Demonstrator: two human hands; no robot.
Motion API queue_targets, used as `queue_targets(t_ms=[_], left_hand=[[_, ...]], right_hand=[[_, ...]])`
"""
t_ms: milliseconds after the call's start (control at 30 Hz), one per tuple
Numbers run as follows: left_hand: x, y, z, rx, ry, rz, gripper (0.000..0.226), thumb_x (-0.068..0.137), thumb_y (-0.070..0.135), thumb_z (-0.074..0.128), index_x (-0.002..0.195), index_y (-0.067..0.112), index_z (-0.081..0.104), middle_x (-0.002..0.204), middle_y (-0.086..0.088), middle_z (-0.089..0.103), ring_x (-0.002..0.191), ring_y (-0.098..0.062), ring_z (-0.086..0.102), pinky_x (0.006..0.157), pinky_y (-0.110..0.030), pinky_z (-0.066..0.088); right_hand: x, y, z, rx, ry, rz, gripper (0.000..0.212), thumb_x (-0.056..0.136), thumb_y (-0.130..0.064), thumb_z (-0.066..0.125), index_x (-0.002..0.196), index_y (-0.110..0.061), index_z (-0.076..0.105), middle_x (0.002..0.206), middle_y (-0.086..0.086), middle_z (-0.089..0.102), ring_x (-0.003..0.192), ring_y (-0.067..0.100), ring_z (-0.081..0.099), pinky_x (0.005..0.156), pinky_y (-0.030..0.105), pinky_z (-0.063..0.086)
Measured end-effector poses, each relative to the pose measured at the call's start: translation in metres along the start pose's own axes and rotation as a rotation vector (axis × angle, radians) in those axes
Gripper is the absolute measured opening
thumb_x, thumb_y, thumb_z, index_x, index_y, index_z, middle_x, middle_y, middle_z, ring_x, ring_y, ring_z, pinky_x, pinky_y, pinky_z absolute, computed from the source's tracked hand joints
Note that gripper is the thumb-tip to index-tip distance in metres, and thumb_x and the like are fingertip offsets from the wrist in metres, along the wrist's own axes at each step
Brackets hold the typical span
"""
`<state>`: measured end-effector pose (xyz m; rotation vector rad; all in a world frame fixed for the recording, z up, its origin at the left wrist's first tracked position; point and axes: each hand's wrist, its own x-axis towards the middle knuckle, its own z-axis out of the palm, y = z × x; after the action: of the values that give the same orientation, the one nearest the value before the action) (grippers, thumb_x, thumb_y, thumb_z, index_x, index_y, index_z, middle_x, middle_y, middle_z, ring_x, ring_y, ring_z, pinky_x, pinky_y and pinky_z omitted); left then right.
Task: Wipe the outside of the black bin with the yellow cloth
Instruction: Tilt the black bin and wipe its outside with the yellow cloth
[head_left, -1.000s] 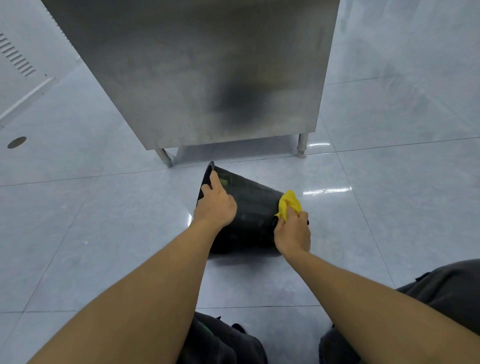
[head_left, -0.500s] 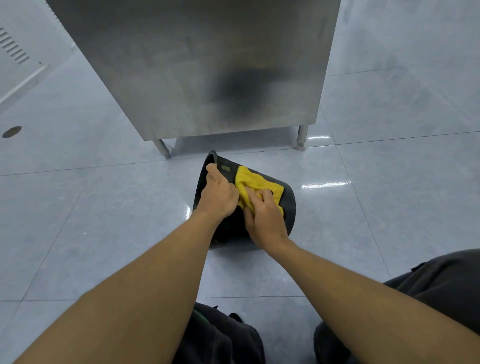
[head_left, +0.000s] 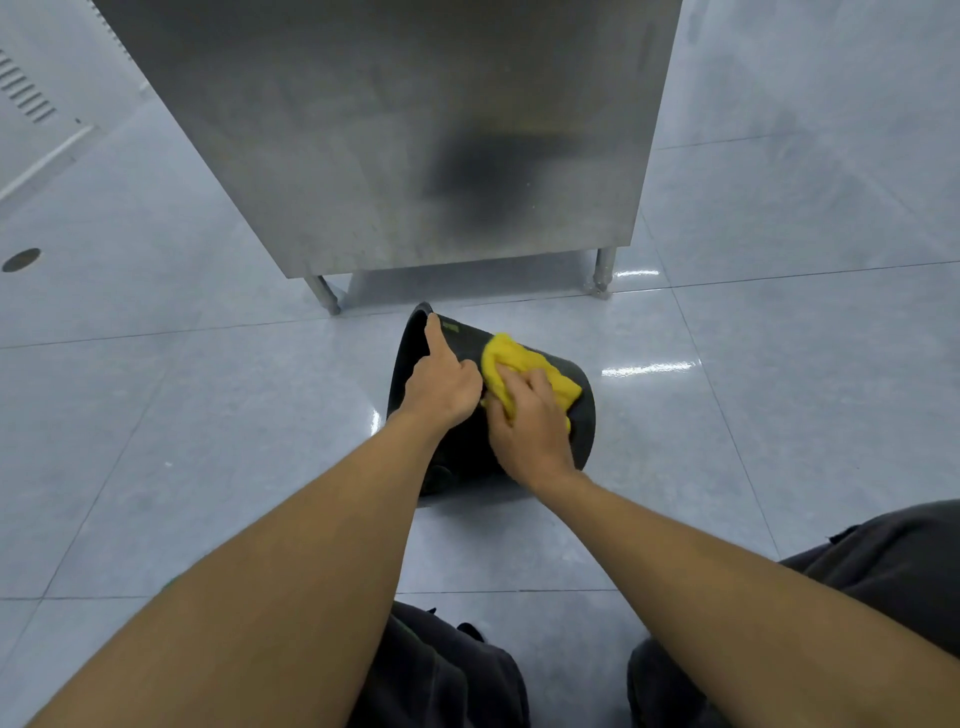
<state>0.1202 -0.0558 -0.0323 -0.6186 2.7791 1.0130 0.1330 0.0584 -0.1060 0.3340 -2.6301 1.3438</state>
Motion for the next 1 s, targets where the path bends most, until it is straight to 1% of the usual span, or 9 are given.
queue_targets(t_ms=[67,200,267,367,567,733,833,933,1000], left_hand=[[0.002,0.0,-0.001,-0.003,0.017,0.0,0.077,0.094,0.023,0.039,0.158,0.022,-0.004,0.121,-0.012,0.058,0.102,-0.035,0.06,0.088,-0.044,0.047],[0.002,-0.005,-0.001,-0.097,0.032,0.008,0.048,0.09,0.016,0.042,0.132,0.011,0.019,0.108,-0.017,0.059,0.082,-0.031,0.058,0.069,-0.039,0.044],[0.004,-0.008,-0.001,-0.088,0.035,0.011,0.041,0.089,0.016,0.045,0.122,0.011,0.022,0.109,-0.019,0.059,0.089,-0.036,0.061,0.074,-0.043,0.05],[0.004,-0.01,-0.003,-0.034,0.007,-0.025,0.056,0.091,0.019,0.049,0.138,0.015,0.019,0.11,-0.015,0.058,0.096,-0.036,0.062,0.087,-0.051,0.054],[-0.004,-0.008,-0.006,0.094,-0.062,-0.014,0.087,0.096,0.023,0.048,0.156,0.039,-0.013,0.082,0.0,0.053,0.079,-0.025,0.064,0.075,-0.041,0.058],[-0.002,-0.007,-0.001,0.003,-0.05,-0.025,0.091,0.093,0.018,0.049,0.157,0.022,-0.015,0.09,-0.009,0.059,0.083,-0.029,0.062,0.073,-0.041,0.053],[0.002,-0.003,-0.001,-0.075,0.027,-0.043,0.068,0.09,0.016,0.049,0.144,0.006,0.01,0.096,-0.013,0.061,0.078,-0.029,0.06,0.067,-0.037,0.045],[0.002,-0.002,-0.004,-0.065,0.034,-0.053,0.048,0.089,0.016,0.048,0.128,0.006,0.021,0.088,-0.01,0.058,0.077,-0.029,0.06,0.07,-0.043,0.052],[0.0,-0.001,-0.006,-0.059,0.015,-0.019,0.05,0.088,0.018,0.05,0.127,0.007,0.022,0.103,-0.017,0.06,0.088,-0.033,0.062,0.076,-0.046,0.054]], right_hand=[[0.003,-0.013,0.003,0.064,-0.029,-0.141,0.034,0.095,-0.026,0.055,0.127,-0.018,0.059,0.103,0.002,0.052,0.085,0.017,0.052,0.068,0.035,0.05],[0.002,-0.001,0.007,-0.034,-0.011,-0.136,0.041,0.097,-0.026,0.053,0.137,-0.021,0.054,0.108,0.002,0.052,0.086,0.016,0.052,0.067,0.033,0.05],[-0.001,0.012,0.007,-0.1,0.025,-0.037,0.042,0.098,-0.026,0.053,0.139,-0.022,0.053,0.114,0.007,0.051,0.088,0.022,0.054,0.068,0.032,0.047],[-0.003,0.03,0.004,-0.174,0.075,0.237,0.039,0.1,-0.032,0.047,0.138,-0.026,0.051,0.123,0.01,0.048,0.096,0.029,0.056,0.071,0.031,0.042],[-0.003,0.047,-0.006,-0.125,0.108,0.663,0.037,0.101,-0.029,0.043,0.137,-0.021,0.045,0.13,0.014,0.04,0.101,0.037,0.055,0.074,0.038,0.04],[-0.008,0.017,0.0,-0.169,0.036,0.181,0.038,0.098,-0.023,0.049,0.135,-0.017,0.05,0.12,0.013,0.046,0.089,0.031,0.055,0.067,0.031,0.039],[-0.002,-0.004,0.005,-0.091,-0.036,-0.094,0.038,0.095,-0.024,0.052,0.133,-0.018,0.055,0.113,0.007,0.052,0.085,0.022,0.054,0.067,0.033,0.047],[0.0,-0.006,0.006,-0.069,-0.027,-0.125,0.037,0.096,-0.028,0.051,0.132,-0.022,0.056,0.11,0.003,0.053,0.084,0.019,0.054,0.064,0.035,0.049],[-0.002,0.004,0.006,-0.099,0.011,-0.026,0.037,0.096,-0.031,0.05,0.132,-0.025,0.056,0.115,0.004,0.052,0.089,0.024,0.056,0.066,0.036,0.049]])
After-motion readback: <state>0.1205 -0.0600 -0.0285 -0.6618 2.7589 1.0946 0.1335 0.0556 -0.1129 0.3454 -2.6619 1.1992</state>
